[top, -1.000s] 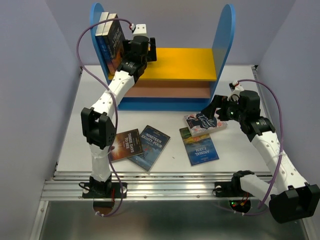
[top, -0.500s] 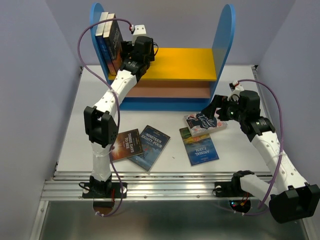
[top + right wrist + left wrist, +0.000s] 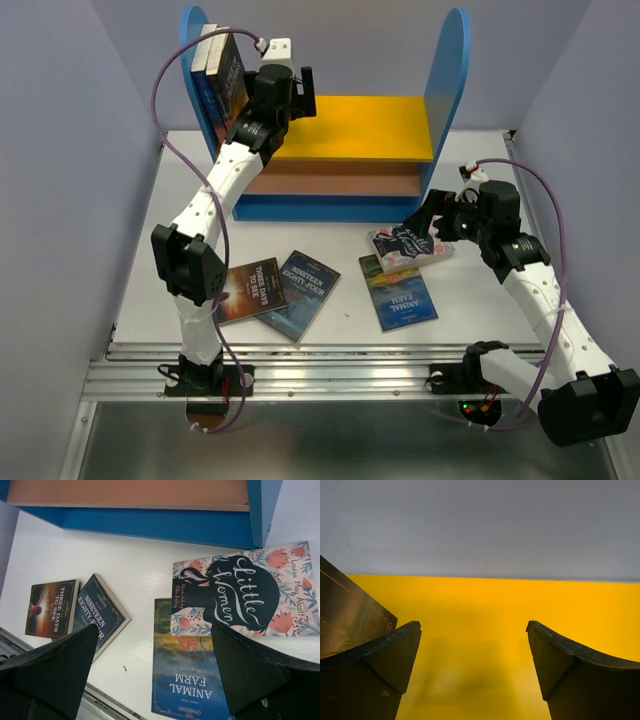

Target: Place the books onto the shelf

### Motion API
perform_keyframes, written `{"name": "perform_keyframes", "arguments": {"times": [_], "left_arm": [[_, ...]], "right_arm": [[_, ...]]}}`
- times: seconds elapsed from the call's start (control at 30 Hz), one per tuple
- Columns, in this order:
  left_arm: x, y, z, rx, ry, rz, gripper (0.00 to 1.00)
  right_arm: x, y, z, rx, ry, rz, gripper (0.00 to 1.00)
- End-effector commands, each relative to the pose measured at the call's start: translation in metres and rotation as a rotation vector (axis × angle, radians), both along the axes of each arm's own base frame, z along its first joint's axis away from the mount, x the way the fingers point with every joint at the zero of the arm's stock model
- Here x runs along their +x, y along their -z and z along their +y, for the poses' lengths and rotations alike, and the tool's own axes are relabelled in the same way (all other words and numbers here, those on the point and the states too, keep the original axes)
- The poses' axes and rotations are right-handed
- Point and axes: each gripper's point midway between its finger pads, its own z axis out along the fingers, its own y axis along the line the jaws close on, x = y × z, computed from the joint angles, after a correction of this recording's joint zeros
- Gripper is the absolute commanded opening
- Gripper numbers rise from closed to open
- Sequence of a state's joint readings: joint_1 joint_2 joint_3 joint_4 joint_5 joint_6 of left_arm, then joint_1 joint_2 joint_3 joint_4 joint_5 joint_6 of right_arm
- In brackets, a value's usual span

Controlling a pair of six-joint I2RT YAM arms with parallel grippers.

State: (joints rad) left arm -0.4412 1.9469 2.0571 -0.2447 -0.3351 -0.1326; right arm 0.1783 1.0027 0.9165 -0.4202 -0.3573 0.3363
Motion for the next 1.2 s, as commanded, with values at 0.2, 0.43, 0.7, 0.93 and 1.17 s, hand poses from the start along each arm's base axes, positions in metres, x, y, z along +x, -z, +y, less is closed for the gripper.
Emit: {"name": "perform_keyframes", "arguments": {"times": [0.2, 0.43, 0.7, 0.93, 1.17], "left_arm": [[-0.085, -0.131, -0.023, -0.173, 0.253, -0.26, 0.99], [-0.179, -0.135, -0.043, -0.239, 0.433, -0.291, 0.99], [-0.276, -0.043, -0.026, -0.466, 0.47, -0.168, 0.99], [-0.299, 0.114, 0.018, -0.479, 0.197, 0.188, 0.99], [-0.305, 0.2, 0.027, -0.424, 0.065, 0.388, 0.99]], "right_arm": [[0.001, -0.015, -0.003, -0.005, 0.021, -0.058, 1.0], [0.004, -0.002, -0.022, 0.021, 0.204, 0.0, 1.0], [-0.001, 0.024, -0.021, 0.038, 0.213, 0.04, 1.0], [-0.017, 0.05, 0.012, 0.095, 0.036, 0.084, 1.0], [-0.039, 0.086, 0.08, 0.079, -0.128, 0.169, 1.0]]}}
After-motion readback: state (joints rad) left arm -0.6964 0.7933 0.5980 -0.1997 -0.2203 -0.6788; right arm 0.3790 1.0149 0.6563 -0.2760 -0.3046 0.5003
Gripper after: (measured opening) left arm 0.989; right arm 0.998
